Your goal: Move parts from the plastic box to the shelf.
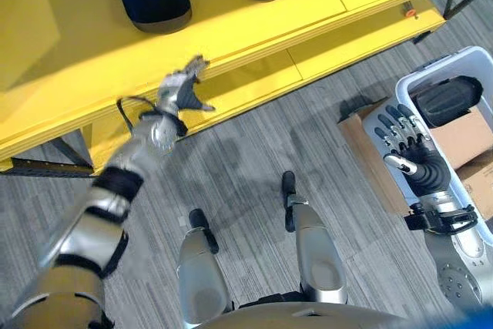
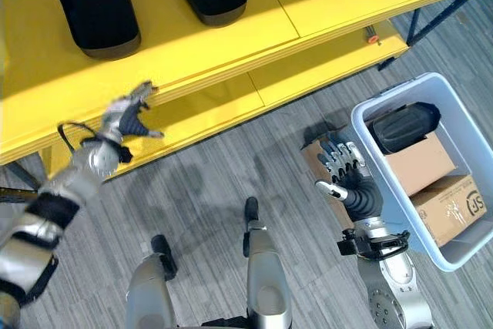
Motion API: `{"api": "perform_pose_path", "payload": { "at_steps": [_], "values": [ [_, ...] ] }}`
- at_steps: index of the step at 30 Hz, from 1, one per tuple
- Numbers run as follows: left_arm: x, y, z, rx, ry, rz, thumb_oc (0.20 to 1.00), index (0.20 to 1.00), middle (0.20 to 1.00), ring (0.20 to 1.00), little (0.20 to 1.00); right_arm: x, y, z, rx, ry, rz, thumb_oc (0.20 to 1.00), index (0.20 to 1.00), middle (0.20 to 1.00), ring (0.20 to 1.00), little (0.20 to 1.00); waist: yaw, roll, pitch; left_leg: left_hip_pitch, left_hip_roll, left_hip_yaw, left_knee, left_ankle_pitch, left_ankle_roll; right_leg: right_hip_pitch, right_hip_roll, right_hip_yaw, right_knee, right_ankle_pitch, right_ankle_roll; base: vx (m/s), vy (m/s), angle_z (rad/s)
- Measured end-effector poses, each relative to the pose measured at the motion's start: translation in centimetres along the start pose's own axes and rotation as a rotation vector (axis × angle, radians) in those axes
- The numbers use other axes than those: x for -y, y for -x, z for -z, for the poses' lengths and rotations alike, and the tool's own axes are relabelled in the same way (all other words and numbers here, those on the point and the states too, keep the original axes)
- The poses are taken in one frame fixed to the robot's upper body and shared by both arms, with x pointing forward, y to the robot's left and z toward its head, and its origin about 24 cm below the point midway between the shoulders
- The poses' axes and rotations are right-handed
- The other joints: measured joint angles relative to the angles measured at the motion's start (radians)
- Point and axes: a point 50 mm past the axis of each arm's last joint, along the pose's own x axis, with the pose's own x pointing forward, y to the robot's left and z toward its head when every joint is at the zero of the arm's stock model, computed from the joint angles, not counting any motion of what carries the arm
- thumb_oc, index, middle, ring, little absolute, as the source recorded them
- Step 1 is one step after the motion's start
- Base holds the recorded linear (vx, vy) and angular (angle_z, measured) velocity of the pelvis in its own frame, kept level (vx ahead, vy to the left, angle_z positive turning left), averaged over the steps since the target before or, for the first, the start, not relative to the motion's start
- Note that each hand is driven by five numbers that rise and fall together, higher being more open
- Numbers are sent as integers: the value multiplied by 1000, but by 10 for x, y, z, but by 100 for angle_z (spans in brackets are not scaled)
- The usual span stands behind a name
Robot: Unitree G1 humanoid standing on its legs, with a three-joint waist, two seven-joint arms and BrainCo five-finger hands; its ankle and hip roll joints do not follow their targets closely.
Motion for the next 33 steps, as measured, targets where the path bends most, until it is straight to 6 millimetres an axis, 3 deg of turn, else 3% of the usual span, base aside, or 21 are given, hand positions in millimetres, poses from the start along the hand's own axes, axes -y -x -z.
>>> {"api": "perform_pose_path", "payload": {
  "at_steps": [2,3,5,8,12,13,14,16,17,20,23,24,25,26,27,28,29,30,31,32,33],
  "values": [
    [16,27,12,-73,174,30,1000,1000,1000,1000,1000,0,-2,1,9,-12,9,1000,1000,1000,1000,1000,21,16,9,27,-6,-3,-19,6,4,16,-11,-8,20,-17,5,52,-36,14],
    [31,57,14,-131,434,-6,1000,1000,1000,1000,1000,-2,-3,4,17,-32,20,1000,1000,1000,1000,1000,30,32,9,66,-6,0,-48,13,6,42,-16,-11,39,-32,7,55,-47,17],
    [52,95,15,-219,732,-45,1000,1000,1000,1000,1000,0,0,11,-18,-31,33,1000,1000,1000,1000,1000,44,41,0,116,-15,-9,-68,13,-2,57,-17,-11,81,-77,-11,63,-76,11],
    [75,133,18,-348,1094,-53,1000,1000,1000,1000,1000,5,-2,20,-46,-30,63,1000,1000,1000,1000,1000,69,61,-17,169,-9,-18,-148,49,-3,94,-13,-40,79,-86,-10,69,-88,14],
    [76,156,19,-382,1271,-70,1000,1000,1000,1000,1000,14,3,32,-109,19,105,1000,1000,1000,1000,1000,93,96,-83,216,5,-44,-223,89,-5,130,-9,-85,107,-114,-27,84,-117,29],
    [73,160,16,-366,1294,-55,1000,1000,1000,1000,1000,18,11,43,-179,32,128,1000,1000,1000,1000,1000,98,89,-106,268,8,-44,-254,104,-29,146,-18,-86,207,-185,-19,78,-207,25],
    [68,173,14,-356,1273,-10,1000,1000,1000,1000,1000,23,24,50,-236,50,150,1000,1000,1000,1000,1000,102,88,-149,326,13,-47,-300,108,-27,187,1,-94,205,-228,-44,66,-171,28],
    [72,193,15,-399,1294,36,1000,1000,1000,1000,1000,31,35,56,-286,64,183,1000,1000,1000,1000,1000,99,129,-231,372,58,-48,-366,112,-12,219,43,-123,198,-256,-55,40,-184,13],
    [75,195,14,-405,1317,43,1000,1000,1000,1000,1000,33,37,56,-294,71,188,1000,1000,1000,1000,1000,99,146,-241,398,67,-46,-377,139,23,232,56,-132,213,-268,-72,23,-178,7],
    [83,193,6,-381,1376,90,1000,1000,1000,1000,1000,35,41,58,-318,75,183,1000,1000,1000,1000,1000,96,159,-258,408,94,-61,-381,141,33,226,73,-152,289,-325,-106,24,-191,10],
    [94,191,-5,-357,1420,180,1000,1000,1000,1000,1000,36,44,57,-355,105,144,1000,1000,1000,1000,1000,90,171,-270,435,124,-84,-381,148,77,226,91,-176,382,-394,-158,-28,-244,12],
    [95,192,-7,-358,1425,193,1000,1000,1000,1000,1000,36,46,58,-364,110,138,1000,1000,1000,1000,1000,96,178,-276,435,132,-95,-374,173,123,224,109,-193,387,-402,-169,-116,-277,29],
    [95,188,-7,-345,1421,202,1000,1000,1000,1000,1000,36,48,59,-377,121,136,1000,1000,1000,1000,1000,100,171,-275,407,138,-102,-363,322,74,232,112,-191,365,-404,-172,-110,-285,65],
    [98,183,-11,-329,1418,234,1000,1000,1000,1000,1000,37,50,59,-389,135,131,1000,1000,1000,1000,1000,93,164,-278,331,126,-83,-364,569,35,256,134,-208,303,-373,-197,-94,-301,91],
    [95,179,-11,-308,1405,244,1000,1000,1000,1000,1000,39,53,59,-397,142,137,1000,1000,1000,1000,1000,91,133,-260,303,105,-42,-312,599,66,263,137,-185,248,-320,-239,-66,-219,49],
    [96,183,-9,-334,1402,244,1000,1000,1000,1000,1000,33,48,60,-361,107,145,1000,1000,1000,1000,1000,109,116,-258,254,32,-17,-189,464,0,270,151,-133,125,-274,-220,-16,-113,-59],
    [98,185,-13,-335,1437,220,1000,1000,1000,1000,1000,29,38,60,-325,85,138,1000,1000,1000,1000,1000,140,138,-240,218,-163,-110,-144,182,32,310,159,-158,-64,-230,-149,-11,-85,-144],
    [80,184,-19,-254,1423,184,1000,1000,1000,1000,1000,20,22,57,-269,61,102,1000,1000,1000,1000,1000,155,114,-210,225,-328,-227,-113,40,72,314,115,-162,161,-290,-224,3,-57,-130],
    [92,184,-16,-300,1438,185,1000,1000,1000,1000,1000,10,7,56,-235,51,50,1000,1000,1000,1000,1000,151,137,-176,223,-449,-314,-105,-28,88,346,185,-50,77,-264,-170,-5,-25,-164],
    [96,185,-14,-317,1430,209,1000,1000,1000,1000,1000,-3,-9,58,-215,36,-25,1000,1000,1000,1000,1000,192,146,-165,190,-557,-453,-130,-36,118,312,228,-11,37,-227,-188,19,25,-139],
    [93,177,-11,-302,1402,223,1000,1000,1000,1000,1000,-3,-9,61,-221,24,-19,1000,1000,1000,1000,1000,183,96,-140,194,-520,-490,-114,-14,144,318,249,-9,7,-206,-173,49,74,-117]
  ]
}}
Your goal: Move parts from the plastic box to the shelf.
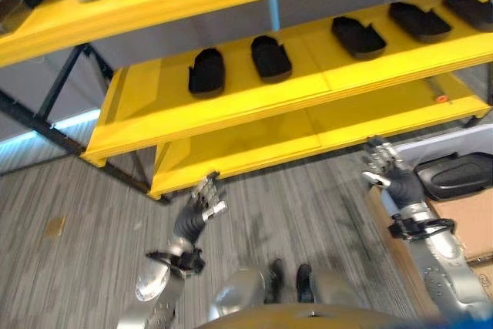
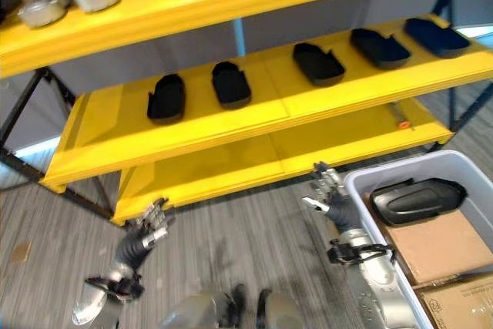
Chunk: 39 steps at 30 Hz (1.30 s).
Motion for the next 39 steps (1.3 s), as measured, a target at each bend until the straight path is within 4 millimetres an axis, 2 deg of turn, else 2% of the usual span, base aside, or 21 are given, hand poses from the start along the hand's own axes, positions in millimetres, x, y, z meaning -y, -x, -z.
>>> {"api": "perform_pose_path", "payload": {
  "at_steps": [1,2,3,6,10,12,14,16,20,22,25,26,27,29,31,33,34,36,37,38,39],
  "values": [
    [1,-4,-2,4,-4,14,1000,1000,1000,1000,1000,8,12,9,-27,-27,66,1000,1000,1000,1000,1000,-13,22,-17,11,112,31,26,-3,14,16,22,-51,-7,-94,151,62,90,-61],
    [3,-3,-12,52,-13,26,1000,1000,1000,1000,1000,10,15,6,-29,-8,58,1000,1000,1000,1000,1000,-29,32,-28,42,208,46,15,-11,20,-47,25,-50,192,-157,58,56,101,-29],
    [-4,-5,-13,32,-49,34,1000,1000,1000,1000,1000,12,20,7,-31,-10,74,1000,1000,1000,1000,1000,-45,-22,-25,54,196,107,-6,-9,-59,-52,-50,-46,211,-128,-19,42,94,-34],
    [-5,-8,-6,5,-32,18,1000,1000,1000,1000,1000,14,30,15,-90,-12,83,1000,1000,1000,1000,1000,-86,-7,-26,56,169,158,-63,21,-9,-57,-52,-24,160,-85,3,34,94,-45],
    [-4,-8,-6,5,-31,18,1000,1000,1000,1000,1000,8,32,21,-115,-26,60,1000,1000,1000,1000,1000,-90,13,-43,67,182,197,-74,33,-11,-56,-62,-13,145,-79,13,67,87,-28],
    [-5,-4,-1,-12,-22,3,1000,1000,1000,1000,1000,8,37,24,-134,-31,63,1000,1000,1000,1000,1000,-81,34,-71,69,186,201,-121,33,-11,-51,-54,8,114,-68,49,60,78,-16],
    [-9,3,2,-31,-26,-23,1000,1000,1000,1000,1000,8,38,26,-140,-39,67,1000,1000,1000,1000,1000,-82,0,-91,102,159,235,-157,54,0,-69,-88,33,120,-77,53,77,116,-2],
    [-10,7,6,-42,-16,-34,1000,1000,1000,1000,1000,8,40,26,-142,-38,66,1000,1000,1000,1000,1000,-78,25,-113,113,175,246,-138,57,6,-67,-83,30,127,-71,60,38,75,-12],
    [-15,12,7,-51,-20,-67,1000,1000,1000,1000,1000,5,40,29,-159,-48,55,1000,1000,1000,1000,1000,-83,4,-145,140,169,305,-195,90,19,-88,-81,86,121,-56,76,-18,80,-40],
    [-17,10,6,-46,-28,-70,1000,1000,1000,1000,1000,-6,31,30,-149,-67,13,1000,1000,1000,1000,1000,-80,6,-137,143,197,403,-210,103,38,-105,-59,133,88,5,106,-39,71,-126],
    [-17,4,3,-26,-49,-67,1000,1000,1000,1000,1000,-15,23,31,-137,-91,-13,1000,1000,1000,1000,1000,-77,30,-107,162,240,538,-216,109,41,-132,-158,-47,98,14,137,24,-34,-123],
    [-21,5,6,-28,-38,-98,1000,1000,1000,1000,1000,-19,16,29,-124,-89,-29,1000,1000,1000,1000,1000,-71,35,-96,172,243,600,-226,106,44,-163,-282,-215,152,18,152,164,-152,-139],
    [-20,1,6,-23,-30,-108,1000,1000,1000,1000,1000,-18,9,23,-104,-71,-38,1000,1000,1000,1000,1000,-73,36,-84,176,248,630,-224,85,47,-175,-375,-267,137,31,171,201,-177,-139],
    [-23,-3,9,-31,-27,-118,1000,1000,1000,1000,1000,-16,4,19,-82,-61,-18,1000,1000,1000,1000,1000,-70,54,-48,185,267,656,-231,65,10,-169,-487,-297,7,80,259,134,-175,-104],
    [-25,-5,8,-25,-24,-132,1000,1000,1000,1000,1000,-14,5,19,-86,-53,-4,1000,1000,1000,1000,1000,-56,43,-27,192,283,650,-223,71,2,-123,-544,-296,-113,114,313,112,-212,-72],
    [-23,-13,3,-3,-34,-123,1000,1000,1000,1000,1000,-13,13,24,-107,-64,19,1000,1000,1000,1000,1000,-68,1,-24,186,315,596,-202,77,-54,-19,-524,-289,-124,122,309,213,-236,31],
    [-9,-28,1,12,-23,-66,1000,1000,1000,1000,1000,-6,14,21,-105,-49,54,1000,1000,1000,1000,1000,-96,-4,-4,174,364,520,-211,73,-58,-23,-466,-271,-55,157,301,231,-240,120],
    [4,-38,-3,38,-19,-16,1000,1000,1000,1000,1000,-2,13,17,-83,-45,79,1000,1000,1000,1000,1000,-108,-39,-1,160,364,494,-138,63,-66,-62,-455,-256,26,105,243,226,-248,73],
    [13,-36,11,12,37,-21,1000,1000,1000,1000,1000,7,10,5,-60,16,77,1000,1000,1000,1000,1000,-117,32,-32,147,409,494,-83,-14,-31,-84,-395,-290,75,71,232,177,-202,16],
    [14,-38,9,16,32,-14,1000,1000,1000,1000,1000,9,8,4,-51,17,89,1000,1000,1000,1000,1000,-122,26,-33,163,416,494,-129,-11,-87,-104,-399,-294,127,46,193,180,-191,18],
    [13,-40,5,29,25,-17,1000,1000,1000,1000,1000,10,7,3,-51,27,84,1000,1000,1000,1000,1000,-126,11,-27,180,409,490,-172,-8,-87,-128,-409,-294,180,10,187,88,-90,33]
  ]
}}
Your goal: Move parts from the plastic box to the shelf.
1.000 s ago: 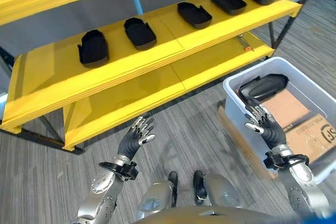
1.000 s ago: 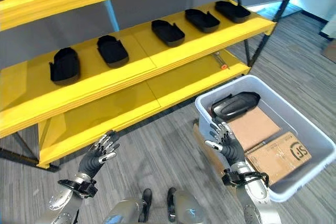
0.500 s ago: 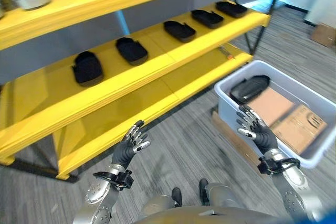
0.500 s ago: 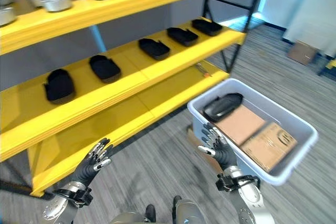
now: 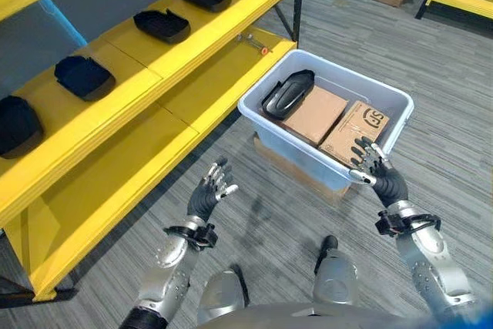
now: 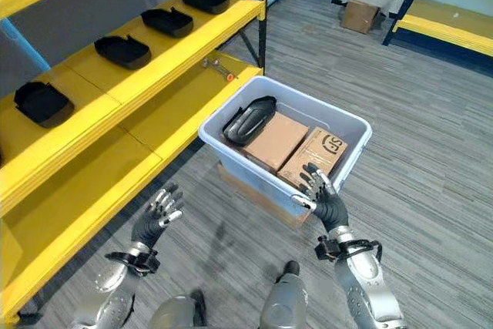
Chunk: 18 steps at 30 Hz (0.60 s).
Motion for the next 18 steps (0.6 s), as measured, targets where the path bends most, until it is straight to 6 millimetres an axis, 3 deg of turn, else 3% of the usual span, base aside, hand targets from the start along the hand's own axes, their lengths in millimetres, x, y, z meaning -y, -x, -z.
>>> {"api": "perform_pose_path", "payload": {
  "at_steps": [3,4,10,11,12,13,14,15,16,17,18],
  "values": [
    [-2,-2,-3,4,-12,-19,1000,1000,1000,1000,1000,1,-4,0,17,-21,35,1000,1000,1000,1000,1000,0,-19,1,7,9,-16,-66,32,4,-47,22,-14,38,-53,-44,94,-98,10],
    [-1,-1,-1,0,-7,-22,1000,1000,1000,1000,1000,1,-5,-2,22,-19,35,1000,1000,1000,1000,1000,-6,-10,-3,9,11,-17,-58,51,22,-51,37,-18,55,-69,-60,87,-99,-10],
    [3,-15,-14,50,-21,-14,1000,1000,1000,1000,1000,4,-6,-3,34,-18,72,1000,1000,1000,1000,1000,-12,6,-16,27,58,-29,-127,117,2,-95,81,-37,149,-157,-105,87,-137,2],
    [3,-15,-14,50,-23,-14,1000,1000,1000,1000,1000,5,-7,-2,35,-18,77,1000,1000,1000,1000,1000,-16,1,-15,16,61,-35,-92,167,-57,-100,89,-39,164,-180,-115,26,-276,7],
    [0,-18,-16,49,-40,-17,1000,1000,1000,1000,1000,5,-8,4,18,-33,91,1000,1000,1000,1000,1000,-11,-26,-11,-40,65,-54,28,205,-120,-93,98,-12,147,-180,-129,-24,-143,-5],
    [0,-19,-18,50,-49,-19,1000,1000,1000,1000,1000,5,-8,8,10,-45,104,1000,1000,1000,1000,1000,12,-35,-10,-154,92,-70,238,242,-98,-66,138,-1,84,-151,-173,-54,-90,-61],
    [-2,-15,-16,45,-55,-23,1000,1000,1000,1000,1000,3,-6,10,4,-56,104,1000,1000,1000,1000,1000,48,-39,-9,-264,112,-140,477,263,-77,-23,166,-4,12,-114,-185,-12,-8,-81],
    [0,-13,-16,45,-51,-22,1000,1000,1000,1000,1000,1,-8,7,29,-58,101,1000,1000,1000,1000,1000,39,-46,-12,-358,64,-212,614,228,-95,8,197,8,-36,-104,-208,94,76,-66],
    [8,-16,-26,95,-44,11,1000,1000,1000,1000,1000,4,-6,5,50,-58,117,1000,1000,1000,1000,1000,37,-59,-4,-428,-3,-252,616,218,-82,-2,199,7,-53,-96,-223,202,170,-33],
    [15,-26,-34,131,-50,45,1000,1000,1000,1000,1000,6,-9,3,48,-37,113,1000,1000,1000,1000,1000,50,-75,40,-457,-64,-283,529,199,-60,4,218,40,-79,-83,-196,349,435,-51],
    [10,-26,-34,129,-53,19,1000,1000,1000,1000,1000,-4,-16,3,58,-64,91,1000,1000,1000,1000,1000,66,-87,49,-447,-33,-258,249,199,-35,16,260,60,-149,-55,-147,344,490,-116]
  ]
}}
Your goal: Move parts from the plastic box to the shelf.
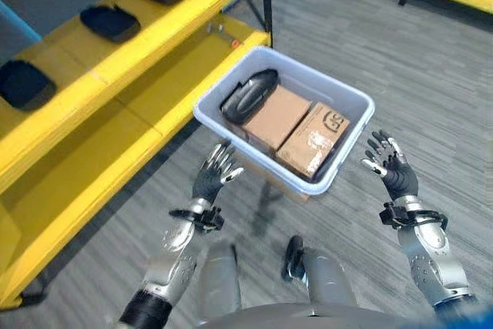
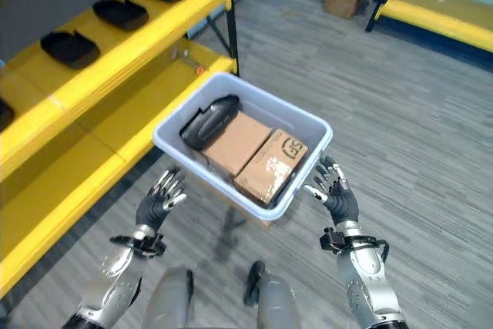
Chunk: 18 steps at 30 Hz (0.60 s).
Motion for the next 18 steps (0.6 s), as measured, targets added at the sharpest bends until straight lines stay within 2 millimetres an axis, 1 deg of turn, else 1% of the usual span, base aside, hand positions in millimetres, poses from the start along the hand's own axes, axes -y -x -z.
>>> {"api": "perform_pose_path", "payload": {
  "at_steps": [1,2,3,4,5,6,7,8,9,10,11,12,13,14,15,16,17,18],
  "values": [
    [-9,2,8,-35,-6,-42,1000,1000,1000,1000,1000,-9,-5,0,9,-8,-32,1000,1000,1000,1000,1000,30,6,20,57,77,-15,-309,26,4,28,59,44,-42,17,57,270,412,-120],
    [-13,4,15,-67,-10,-64,1000,1000,1000,1000,1000,-9,-7,-2,18,-5,-33,1000,1000,1000,1000,1000,33,40,33,62,144,-41,-429,47,1,48,97,43,-46,-2,177,271,363,-126],
    [-18,4,18,-80,-15,-88,1000,1000,1000,1000,1000,-10,-12,-3,25,-6,-30,1000,1000,1000,1000,1000,47,53,47,72,197,-62,-506,58,0,42,106,32,8,-35,152,242,515,-137],
    [-27,9,19,-93,-22,-128,1000,1000,1000,1000,1000,-10,-10,0,8,2,-36,1000,1000,1000,1000,1000,83,25,61,74,196,-65,-422,65,-11,34,92,79,52,-27,-42,331,719,-163],
    [-24,15,23,-101,1,-142,1000,1000,1000,1000,1000,-8,-10,-2,17,-6,-15,1000,1000,1000,1000,1000,65,64,59,61,162,-37,-246,26,21,50,97,116,28,-41,114,215,630,-200],
    [-19,16,21,-63,40,-152,1000,1000,1000,1000,1000,-8,-6,-9,39,6,-35,1000,1000,1000,1000,1000,55,103,35,71,119,-39,-164,3,22,12,56,158,142,-54,50,178,449,-118],
    [-19,14,18,-47,29,-138,1000,1000,1000,1000,1000,-3,-3,-12,43,18,-24,1000,1000,1000,1000,1000,31,108,42,86,94,-21,-172,20,18,33,43,183,148,-96,-1,96,308,-79],
    [-13,8,15,-39,29,-111,1000,1000,1000,1000,1000,4,-2,-10,23,35,2,1000,1000,1000,1000,1000,27,118,38,130,82,-14,-238,101,43,27,23,188,181,-113,29,41,172,-13],
    [-12,8,13,-29,25,-101,1000,1000,1000,1000,1000,4,-1,-10,23,35,3,1000,1000,1000,1000,1000,23,114,32,146,68,11,-237,101,20,19,9,198,195,-129,48,52,212,-18],
    [-13,6,8,-13,12,-95,1000,1000,1000,1000,1000,3,0,-11,32,22,8,1000,1000,1000,1000,1000,20,103,28,147,46,26,-241,60,-25,4,-22,211,226,-150,74,77,201,-1],
    [-15,3,3,0,-4,-93,1000,1000,1000,1000,1000,0,2,-4,11,4,1,1000,1000,1000,1000,1000,14,68,33,141,7,45,-233,48,-25,-8,-63,225,237,-160,88,164,338,8],
    [-23,2,-2,1,-40,-105,1000,1000,1000,1000,1000,-13,3,5,-3,-59,-6,1000,1000,1000,1000,1000,37,40,27,126,-40,75,-201,12,18,-1,-122,235,212,-154,114,143,206,7],
    [-28,3,-5,6,-55,-126,1000,1000,1000,1000,1000,-21,2,8,-11,-76,-29,1000,1000,1000,1000,1000,37,38,25,128,-59,82,-191,-7,38,18,-143,237,187,-147,129,141,178,-1],
    [-32,3,-9,15,-67,-141,1000,1000,1000,1000,1000,-26,2,11,-27,-82,-54,1000,1000,1000,1000,1000,39,35,22,134,-75,89,-187,-24,46,35,-164,237,164,-140,144,72,53,0],
    [-34,2,-11,25,-68,-148,1000,1000,1000,1000,1000,-28,2,11,-28,-83,-70,1000,1000,1000,1000,1000,40,34,17,135,-84,94,-186,-31,47,46,-177,237,142,-133,154,73,53,-4],
    [-37,2,-14,38,-73,-158,1000,1000,1000,1000,1000,-29,1,10,-23,-83,-78,1000,1000,1000,1000,1000,44,33,13,136,-92,99,-183,-37,56,66,-195,236,100,-115,172,90,70,-11],
    [-39,2,-17,44,-86,-161,1000,1000,1000,1000,1000,-31,-2,7,-12,-84,-86,1000,1000,1000,1000,1000,45,25,7,137,-96,103,-181,-42,64,113,-229,239,0,-73,193,73,60,-11],
    [-40,2,-18,44,-92,-159,1000,1000,1000,1000,1000,-32,-4,6,-4,-87,-90,1000,1000,1000,1000,1000,46,14,0,137,-99,104,-181,-40,69,143,-246,239,-55,-43,200,72,73,-8]
  ]
}}
